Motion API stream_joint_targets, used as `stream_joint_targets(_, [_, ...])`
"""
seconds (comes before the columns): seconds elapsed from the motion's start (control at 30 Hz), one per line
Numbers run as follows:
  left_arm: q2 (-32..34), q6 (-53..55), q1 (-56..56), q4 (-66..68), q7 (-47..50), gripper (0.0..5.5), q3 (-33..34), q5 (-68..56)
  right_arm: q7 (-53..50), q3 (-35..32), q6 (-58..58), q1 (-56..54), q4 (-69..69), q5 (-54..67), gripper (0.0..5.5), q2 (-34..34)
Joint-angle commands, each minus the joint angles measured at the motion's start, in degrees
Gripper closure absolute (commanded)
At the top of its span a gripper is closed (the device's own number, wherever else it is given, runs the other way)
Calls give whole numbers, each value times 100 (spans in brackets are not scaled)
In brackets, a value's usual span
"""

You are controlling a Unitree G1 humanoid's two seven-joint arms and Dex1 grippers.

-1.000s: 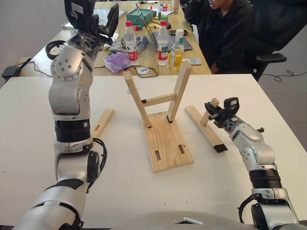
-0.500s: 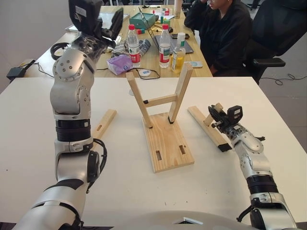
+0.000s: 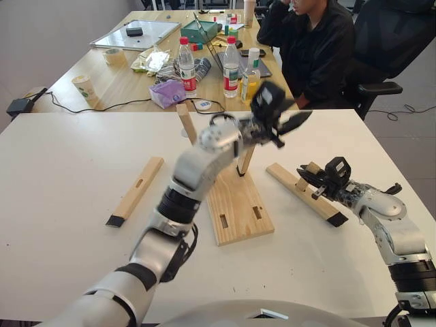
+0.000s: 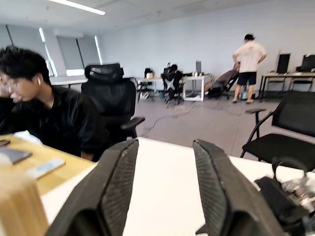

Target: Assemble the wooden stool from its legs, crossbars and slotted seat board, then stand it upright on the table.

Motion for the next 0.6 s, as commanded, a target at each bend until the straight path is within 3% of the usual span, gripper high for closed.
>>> stream_joint_targets(0.03, [-213, -169, 268, 65, -79, 423, -299, 257, -32, 384, 630, 473, 430, -196, 509, 298])
stream_joint_targets(0.3, [-461, -153, 191, -64, -159, 546, -100, 259, -86, 472, 331, 549, 1339, -368, 509, 563])
stream_joint_targets(0.6, [-333, 1, -258, -311, 10, 550, 669, 100, -13, 572, -192, 850, 2380, -486, 509, 743])
